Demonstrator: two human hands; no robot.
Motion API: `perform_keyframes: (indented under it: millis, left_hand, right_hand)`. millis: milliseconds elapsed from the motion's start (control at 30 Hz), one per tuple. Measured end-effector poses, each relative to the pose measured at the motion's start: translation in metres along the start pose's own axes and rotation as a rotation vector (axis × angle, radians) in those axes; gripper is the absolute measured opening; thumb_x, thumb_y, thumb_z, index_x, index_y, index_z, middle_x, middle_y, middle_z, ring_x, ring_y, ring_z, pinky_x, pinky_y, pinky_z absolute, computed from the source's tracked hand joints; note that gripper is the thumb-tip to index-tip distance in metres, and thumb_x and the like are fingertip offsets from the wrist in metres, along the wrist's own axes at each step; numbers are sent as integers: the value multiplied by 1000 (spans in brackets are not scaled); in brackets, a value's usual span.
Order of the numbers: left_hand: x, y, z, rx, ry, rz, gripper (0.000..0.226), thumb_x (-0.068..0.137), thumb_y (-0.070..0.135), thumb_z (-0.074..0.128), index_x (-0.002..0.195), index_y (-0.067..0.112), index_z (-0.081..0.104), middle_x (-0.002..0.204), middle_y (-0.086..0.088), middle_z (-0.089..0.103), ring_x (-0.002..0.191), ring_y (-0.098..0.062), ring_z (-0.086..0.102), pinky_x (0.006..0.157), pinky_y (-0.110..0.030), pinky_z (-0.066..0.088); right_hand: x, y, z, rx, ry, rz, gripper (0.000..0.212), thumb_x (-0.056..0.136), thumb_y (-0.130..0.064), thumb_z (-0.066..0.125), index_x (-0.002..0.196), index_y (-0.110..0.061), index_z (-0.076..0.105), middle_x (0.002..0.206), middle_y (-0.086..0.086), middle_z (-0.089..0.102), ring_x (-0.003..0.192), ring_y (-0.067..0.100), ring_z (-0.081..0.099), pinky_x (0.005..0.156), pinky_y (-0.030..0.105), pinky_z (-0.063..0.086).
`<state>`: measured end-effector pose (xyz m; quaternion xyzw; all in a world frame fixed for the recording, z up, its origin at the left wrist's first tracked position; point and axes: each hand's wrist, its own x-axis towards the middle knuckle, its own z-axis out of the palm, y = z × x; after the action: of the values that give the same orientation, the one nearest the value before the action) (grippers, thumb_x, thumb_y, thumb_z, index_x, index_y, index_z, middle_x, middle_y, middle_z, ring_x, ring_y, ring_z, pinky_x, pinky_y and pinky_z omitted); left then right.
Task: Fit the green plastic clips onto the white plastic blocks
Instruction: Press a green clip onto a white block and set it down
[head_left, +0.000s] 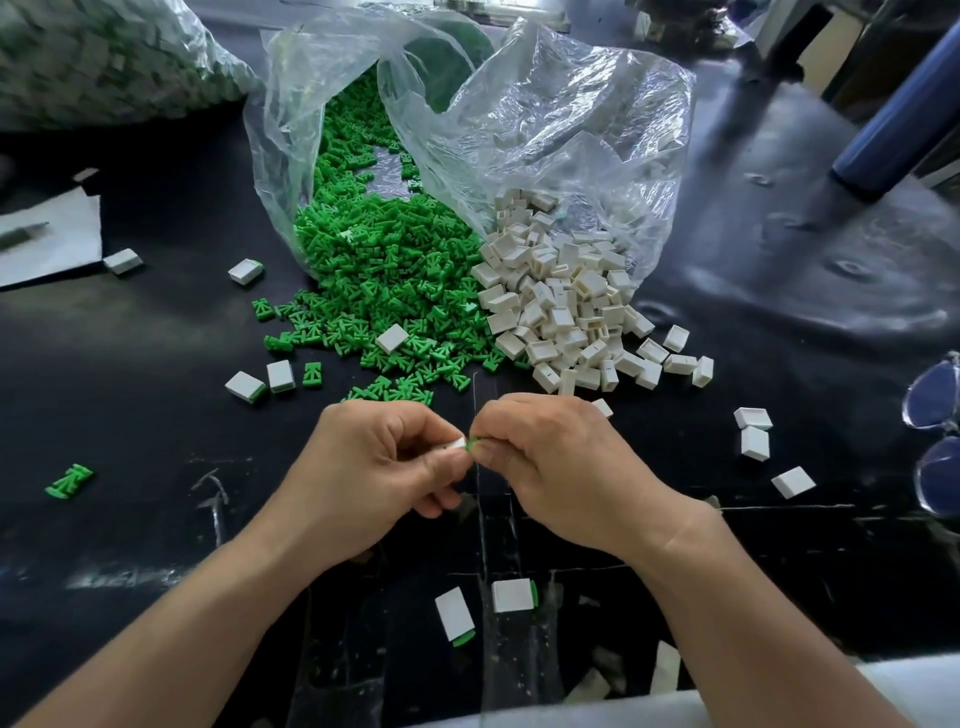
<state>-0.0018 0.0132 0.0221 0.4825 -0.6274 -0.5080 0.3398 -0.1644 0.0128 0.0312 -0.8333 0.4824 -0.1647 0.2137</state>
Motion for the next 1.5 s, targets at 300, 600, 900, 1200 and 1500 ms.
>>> perform_keyframes:
  millis: [300,600,900,1200,1500]
  left_hand:
    - [3,6,2,-343,111,56,11,63,21,67,72,20,73,77,-9,72,68,-11,68,55,-19,53]
    - [2,9,4,-465,10,88,14,65,12,62,70,17,74,92,4,74,70,-13,66,57,-19,54]
    - [1,5,5,-399,-57,168,20,77,8,59,88,-7,66,58,-24,58,48,-32,59,51,-31,53]
    - [1,5,6,-396,-15,129,20,73,9,61,88,1,72,65,-28,60,54,-29,62,54,-29,55]
    - [1,4,1,-449,-13,37,20,75,9,61,89,5,74,60,-18,62,55,-31,61,56,-34,53]
  right_hand:
    - [3,0,-5,937,136,324,49,74,-59,38,71,-17,63,59,-7,62,55,4,55,52,16,43]
    - [7,-15,5,1429,-257,359,58,77,-57,33,91,-9,60,73,6,60,62,12,55,58,21,44]
    - [4,-15,15,1176,-129,453,53,70,-63,37,72,-12,51,52,-9,48,51,7,41,52,21,35]
    - [4,-18,14,1202,-91,451,50,73,-59,38,73,-11,52,53,-9,41,51,7,35,50,20,29]
    - [5,-13,10,1229,-169,419,50,94,-45,31,99,-1,56,57,-6,45,51,7,38,51,22,29]
